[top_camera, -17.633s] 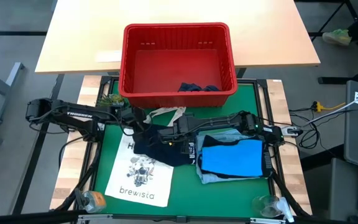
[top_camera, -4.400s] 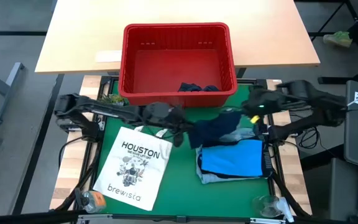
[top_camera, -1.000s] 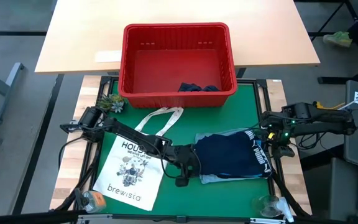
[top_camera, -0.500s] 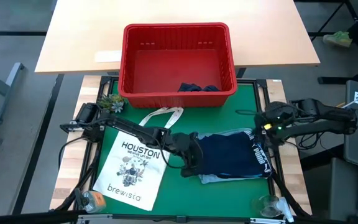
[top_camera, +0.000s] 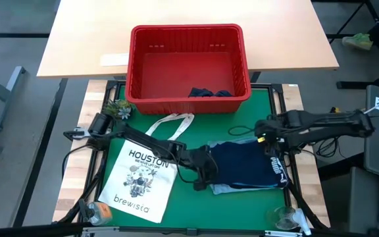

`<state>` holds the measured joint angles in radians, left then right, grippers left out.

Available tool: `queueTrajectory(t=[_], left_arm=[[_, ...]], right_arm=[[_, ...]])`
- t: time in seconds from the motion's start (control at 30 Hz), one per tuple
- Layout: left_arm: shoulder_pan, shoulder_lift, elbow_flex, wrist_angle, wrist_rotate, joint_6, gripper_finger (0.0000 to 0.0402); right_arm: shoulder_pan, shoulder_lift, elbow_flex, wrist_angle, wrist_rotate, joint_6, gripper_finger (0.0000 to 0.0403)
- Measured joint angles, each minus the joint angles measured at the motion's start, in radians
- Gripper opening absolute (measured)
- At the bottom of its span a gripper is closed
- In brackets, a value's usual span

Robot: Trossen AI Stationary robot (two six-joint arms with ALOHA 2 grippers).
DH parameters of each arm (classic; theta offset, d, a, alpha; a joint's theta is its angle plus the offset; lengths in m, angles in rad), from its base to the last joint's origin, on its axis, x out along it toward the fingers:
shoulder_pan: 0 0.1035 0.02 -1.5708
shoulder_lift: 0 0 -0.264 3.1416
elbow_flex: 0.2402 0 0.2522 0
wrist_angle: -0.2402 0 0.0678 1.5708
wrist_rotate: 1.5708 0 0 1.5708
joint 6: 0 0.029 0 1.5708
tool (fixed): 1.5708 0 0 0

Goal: Fold Laundry from Bin
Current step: Stack the dark blue boxer on top of the blue short

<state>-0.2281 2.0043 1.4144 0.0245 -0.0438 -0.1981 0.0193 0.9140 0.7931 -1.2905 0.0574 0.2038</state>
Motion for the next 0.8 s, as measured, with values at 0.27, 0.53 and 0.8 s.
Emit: queueTrajectory(t=[0.27, 0.53, 0.8], left_arm=[[-0.009, 0.037, -0.001, -0.059, 0.003, -0.001, 0.0155], [0.009, -0.046, 0.0, -0.045, 0.006, -0.001, 0.0155], [-0.003, -0.07, 0.0, 0.074, 0.039, -0.004, 0.0155]], right_arm=[[0.0, 0.141, -0.009, -0.061, 0.038, -0.05, 0.0181], [0.0, 0.127, 0.074, -0.102, 0.038, -0.082, 0.0181], [0.0, 0.07, 0.147, -0.124, 0.025, -0.167, 0.0181]])
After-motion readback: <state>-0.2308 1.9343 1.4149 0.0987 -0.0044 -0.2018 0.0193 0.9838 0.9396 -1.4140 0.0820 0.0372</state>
